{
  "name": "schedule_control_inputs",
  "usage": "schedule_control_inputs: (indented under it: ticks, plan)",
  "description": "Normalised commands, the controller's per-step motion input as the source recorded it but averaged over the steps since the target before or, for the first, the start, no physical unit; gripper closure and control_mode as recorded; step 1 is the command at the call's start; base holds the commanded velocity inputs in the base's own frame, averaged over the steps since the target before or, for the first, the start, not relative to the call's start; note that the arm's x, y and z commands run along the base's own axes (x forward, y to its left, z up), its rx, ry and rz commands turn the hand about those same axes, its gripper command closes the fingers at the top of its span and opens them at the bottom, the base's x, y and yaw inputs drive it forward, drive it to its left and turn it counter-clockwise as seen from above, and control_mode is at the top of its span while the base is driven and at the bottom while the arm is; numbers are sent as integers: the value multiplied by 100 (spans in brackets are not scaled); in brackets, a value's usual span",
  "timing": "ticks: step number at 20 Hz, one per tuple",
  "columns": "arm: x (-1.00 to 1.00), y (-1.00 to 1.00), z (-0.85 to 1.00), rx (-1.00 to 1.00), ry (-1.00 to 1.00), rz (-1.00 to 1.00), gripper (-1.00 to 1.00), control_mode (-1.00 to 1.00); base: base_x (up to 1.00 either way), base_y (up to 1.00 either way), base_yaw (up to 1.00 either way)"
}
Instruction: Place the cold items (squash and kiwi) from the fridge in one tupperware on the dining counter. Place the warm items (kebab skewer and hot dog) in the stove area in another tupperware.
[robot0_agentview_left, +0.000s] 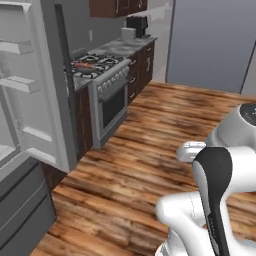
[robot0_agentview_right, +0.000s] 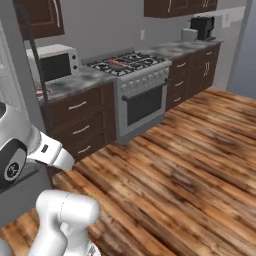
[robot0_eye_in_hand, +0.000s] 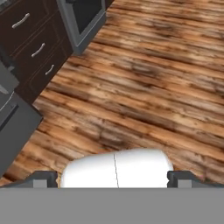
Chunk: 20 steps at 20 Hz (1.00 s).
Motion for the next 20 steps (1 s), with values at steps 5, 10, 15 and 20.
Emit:
schedule_control_inputs:
  ticks: [5,10,15,20]
  plan:
    - [0,0,0,0,0,0,-100,100,100,-15,25]
    - [0,0,0,0,0,0,-100,100,100,-16,28]
    - [0,0,0,0,0,0,-100,100,100,-28,35]
    - [0,0,0,0,0,0,-100,100,100,-28,38]
